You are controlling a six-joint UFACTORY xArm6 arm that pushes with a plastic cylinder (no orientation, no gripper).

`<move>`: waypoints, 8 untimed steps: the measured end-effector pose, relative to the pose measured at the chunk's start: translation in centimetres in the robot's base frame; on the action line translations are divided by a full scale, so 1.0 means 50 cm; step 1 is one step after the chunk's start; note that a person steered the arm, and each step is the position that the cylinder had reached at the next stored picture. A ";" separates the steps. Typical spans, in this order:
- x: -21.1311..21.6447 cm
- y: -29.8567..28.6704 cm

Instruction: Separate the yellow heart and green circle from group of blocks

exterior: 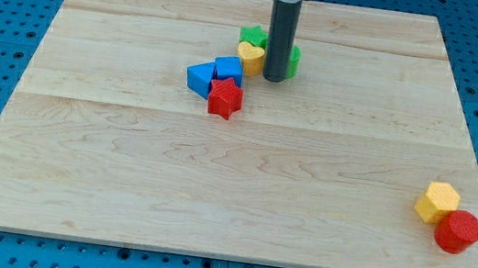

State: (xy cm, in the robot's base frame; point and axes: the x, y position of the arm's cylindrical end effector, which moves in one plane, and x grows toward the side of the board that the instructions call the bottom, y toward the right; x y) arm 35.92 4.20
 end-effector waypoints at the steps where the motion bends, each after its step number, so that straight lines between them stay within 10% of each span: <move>1: -0.018 0.015; 8: -0.022 -0.198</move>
